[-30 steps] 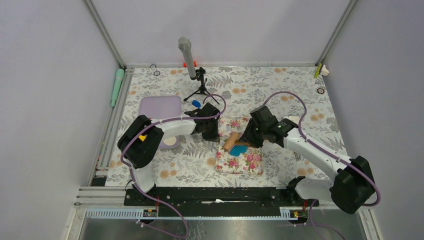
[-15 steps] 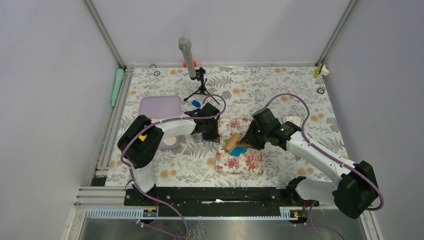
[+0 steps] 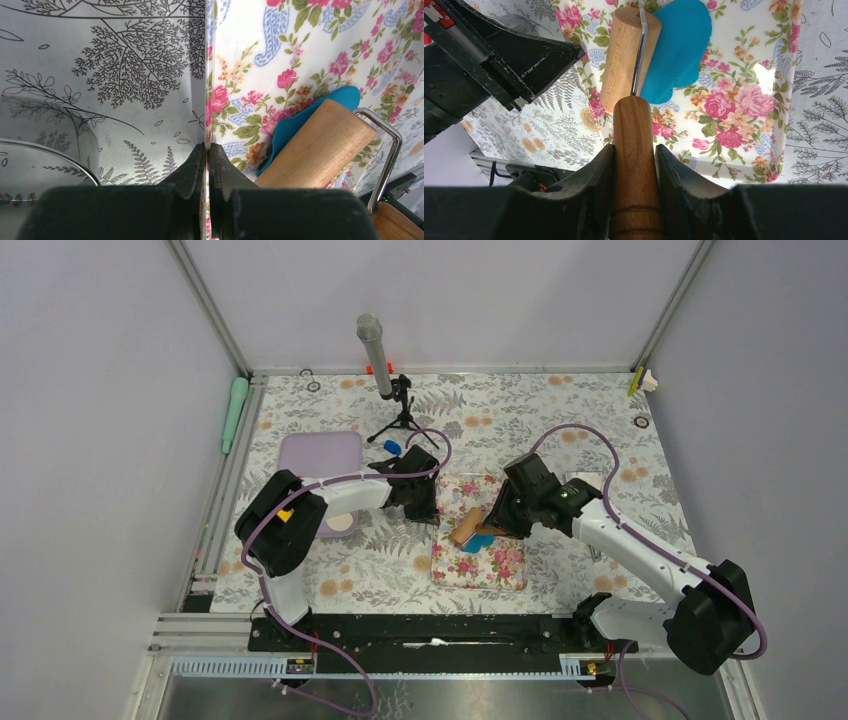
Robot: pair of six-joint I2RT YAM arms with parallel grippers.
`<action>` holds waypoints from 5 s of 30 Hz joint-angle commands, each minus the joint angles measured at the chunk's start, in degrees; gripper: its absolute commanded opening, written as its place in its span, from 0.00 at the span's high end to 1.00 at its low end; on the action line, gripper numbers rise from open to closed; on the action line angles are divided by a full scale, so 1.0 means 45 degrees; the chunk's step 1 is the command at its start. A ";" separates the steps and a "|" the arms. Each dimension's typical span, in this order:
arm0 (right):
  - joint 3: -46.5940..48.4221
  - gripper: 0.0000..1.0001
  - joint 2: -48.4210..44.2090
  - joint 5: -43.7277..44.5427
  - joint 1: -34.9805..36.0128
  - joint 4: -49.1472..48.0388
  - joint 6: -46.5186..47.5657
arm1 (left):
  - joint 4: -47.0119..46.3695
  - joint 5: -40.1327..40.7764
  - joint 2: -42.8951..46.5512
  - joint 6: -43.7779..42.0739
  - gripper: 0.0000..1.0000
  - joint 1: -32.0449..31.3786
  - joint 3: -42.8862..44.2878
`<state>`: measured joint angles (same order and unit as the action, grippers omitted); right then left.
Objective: Roll out the dumpling wrappers from the dough
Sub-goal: Flatten out the dough on the work surface.
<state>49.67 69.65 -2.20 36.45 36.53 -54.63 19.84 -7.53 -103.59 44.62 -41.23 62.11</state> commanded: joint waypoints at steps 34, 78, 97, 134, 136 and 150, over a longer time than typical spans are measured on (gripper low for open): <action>-0.1192 1.00 0.0159 0.2702 0.0123 0.6602 0.0895 | -0.0668 0.0637 0.0451 -0.0170 1.00 0.0745 -0.0138; 0.1236 1.00 0.2407 0.1380 -0.0054 0.2266 -0.0473 | -0.0619 0.0641 0.0500 -0.0287 1.00 0.0683 -0.0159; 0.0584 1.00 0.1860 0.2208 -0.0248 0.2948 -0.0701 | -0.0639 0.0509 0.0604 -0.0284 1.00 0.0685 -0.0195; -0.0391 1.00 0.3374 0.3415 -0.0259 0.2242 -0.0364 | -0.0669 0.0002 0.0401 -0.0518 1.00 0.0517 0.0007; -0.0600 1.00 0.3707 0.3344 -0.0261 0.2084 -0.0360 | -0.0635 0.0061 0.0418 -0.0457 1.00 0.0511 0.0023; -0.1250 1.00 0.0508 0.3463 -0.0248 0.4665 -0.0334 | -0.0463 0.0260 0.0501 -0.0248 1.00 0.0774 -0.0032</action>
<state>48.45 69.56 3.84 35.53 32.73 -60.45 18.39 -7.77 -103.22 43.99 -38.85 61.25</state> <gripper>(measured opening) 0.391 0.032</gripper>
